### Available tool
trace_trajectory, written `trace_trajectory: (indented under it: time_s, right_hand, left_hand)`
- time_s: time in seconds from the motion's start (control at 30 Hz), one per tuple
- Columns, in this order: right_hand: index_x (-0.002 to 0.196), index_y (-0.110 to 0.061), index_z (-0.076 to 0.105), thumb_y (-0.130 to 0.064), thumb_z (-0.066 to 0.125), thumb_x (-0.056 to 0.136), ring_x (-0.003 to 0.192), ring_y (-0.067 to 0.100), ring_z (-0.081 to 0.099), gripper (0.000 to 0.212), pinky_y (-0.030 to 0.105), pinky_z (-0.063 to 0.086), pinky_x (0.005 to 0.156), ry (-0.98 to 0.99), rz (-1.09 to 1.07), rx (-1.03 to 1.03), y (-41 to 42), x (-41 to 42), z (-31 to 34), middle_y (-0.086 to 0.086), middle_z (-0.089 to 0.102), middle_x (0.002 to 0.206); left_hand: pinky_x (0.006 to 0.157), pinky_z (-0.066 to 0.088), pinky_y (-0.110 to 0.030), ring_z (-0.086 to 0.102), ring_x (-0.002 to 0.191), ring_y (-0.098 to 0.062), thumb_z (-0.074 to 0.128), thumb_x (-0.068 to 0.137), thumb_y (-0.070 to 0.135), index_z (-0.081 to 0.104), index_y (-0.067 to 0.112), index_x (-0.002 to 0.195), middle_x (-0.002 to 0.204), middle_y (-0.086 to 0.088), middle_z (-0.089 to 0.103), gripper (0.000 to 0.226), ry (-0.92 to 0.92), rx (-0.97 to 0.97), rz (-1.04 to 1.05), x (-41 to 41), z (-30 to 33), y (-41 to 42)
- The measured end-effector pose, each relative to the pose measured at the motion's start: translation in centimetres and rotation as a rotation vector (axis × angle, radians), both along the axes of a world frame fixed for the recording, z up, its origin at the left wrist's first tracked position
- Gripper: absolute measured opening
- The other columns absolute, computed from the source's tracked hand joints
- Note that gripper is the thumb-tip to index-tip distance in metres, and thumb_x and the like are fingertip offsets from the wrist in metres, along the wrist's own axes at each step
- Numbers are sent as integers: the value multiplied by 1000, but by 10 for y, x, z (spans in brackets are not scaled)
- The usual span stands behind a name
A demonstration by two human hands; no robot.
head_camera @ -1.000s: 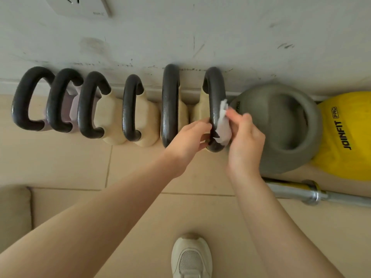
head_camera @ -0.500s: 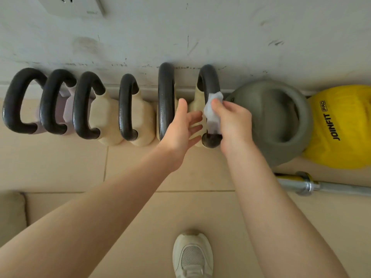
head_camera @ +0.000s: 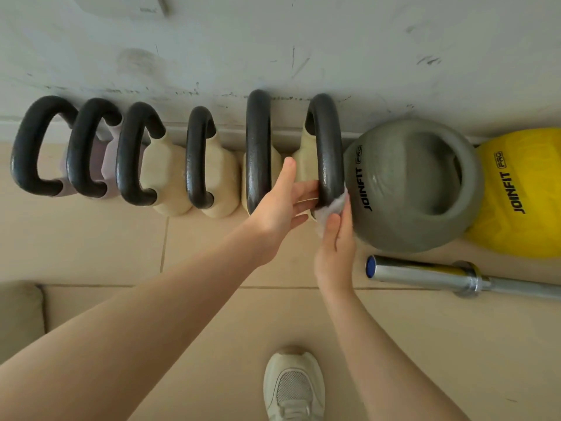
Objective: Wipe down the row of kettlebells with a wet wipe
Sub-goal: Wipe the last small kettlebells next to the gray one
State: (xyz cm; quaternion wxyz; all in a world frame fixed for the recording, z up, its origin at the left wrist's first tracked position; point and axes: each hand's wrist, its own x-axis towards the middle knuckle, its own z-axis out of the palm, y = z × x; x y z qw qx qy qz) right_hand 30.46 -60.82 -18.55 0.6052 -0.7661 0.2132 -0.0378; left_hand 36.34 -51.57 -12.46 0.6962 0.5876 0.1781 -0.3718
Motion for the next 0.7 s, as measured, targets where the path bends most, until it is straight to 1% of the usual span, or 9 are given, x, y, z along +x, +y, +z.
trace_trajectory:
  time_s: [0.07, 0.13, 0.23, 0.3, 0.37, 0.43, 0.53, 0.63, 0.7]
  right_hand:
    - [135, -44, 20, -36, 24, 97, 134, -1, 31, 39, 17, 25, 109, 47, -26, 92, 9, -6, -14, -8, 32, 149]
    - [133, -48, 18, -40, 21, 98, 138, 4, 27, 36, 22, 23, 110, 75, -52, 171, 15, -5, -17, -8, 28, 151]
    - [133, -42, 22, -29, 22, 102, 134, -3, 29, 34, 20, 24, 111, 8, -80, 229, 13, 0, -7, -17, 33, 143]
    - [136, -36, 21, -25, 23, 101, 133, -9, 27, 37, 17, 24, 111, -97, -35, 184, 11, 1, 0, -21, 31, 142]
    - [144, -26, 12, -24, 24, 99, 141, 1, 17, 47, 24, 20, 115, -172, 24, 110, 16, -3, 1, -8, 19, 153]
    - [146, -22, 3, -24, 25, 98, 143, 6, 10, 52, 27, 17, 117, -193, 42, 20, 18, -3, -2, 0, 8, 157]
    - [144, -20, 7, -25, 25, 99, 144, 15, 9, 49, 30, 15, 118, -239, 107, -279, 8, 19, 3, 0, 9, 154]
    - [139, -4, 36, -18, 34, 98, 141, 31, 16, 43, 35, 18, 116, -323, 343, -691, -11, 36, 7, 13, 26, 151]
    - [126, -4, 53, -15, 42, 97, 137, 34, 22, 33, 42, 26, 112, -396, 488, -1035, -27, 37, 7, 12, 39, 145]
  left_hand:
    - [109, 30, -31, 45, 127, -8, 9, 92, 62, 43, 17, 138, 140, 3, 50, 73, -16, 20, -15, -2, -2, 0]
    - [110, 30, -32, 45, 128, -9, 9, 92, 61, 43, 17, 138, 141, 2, 50, 72, -16, 26, -15, -1, -4, 0]
    - [110, 32, -34, 47, 127, -11, 9, 92, 61, 45, 19, 137, 138, 2, 52, 71, -13, 33, -15, -2, -5, -1]
    - [110, 31, -34, 47, 125, -10, 7, 92, 62, 46, 20, 136, 138, 3, 53, 73, -9, 26, -10, -1, -5, -1]
    - [109, 29, -34, 45, 127, -11, 5, 91, 64, 46, 20, 137, 140, 3, 51, 76, 32, 6, 1, -1, -4, 0]
    - [112, 27, -36, 41, 131, -12, 5, 90, 65, 45, 19, 137, 142, 2, 49, 78, 58, -20, -4, 1, -2, 0]
    - [114, 27, -41, 42, 132, -14, 5, 90, 66, 45, 15, 137, 141, -2, 50, 80, 85, -72, 5, 3, -2, 3]
    - [113, 28, -41, 42, 132, -14, 4, 89, 66, 47, 14, 137, 141, -2, 50, 82, 98, -97, 13, 2, -4, 5]
    - [114, 25, -38, 38, 135, -14, 6, 90, 66, 40, 17, 141, 146, 1, 43, 78, 92, -75, 44, 0, -7, 4]
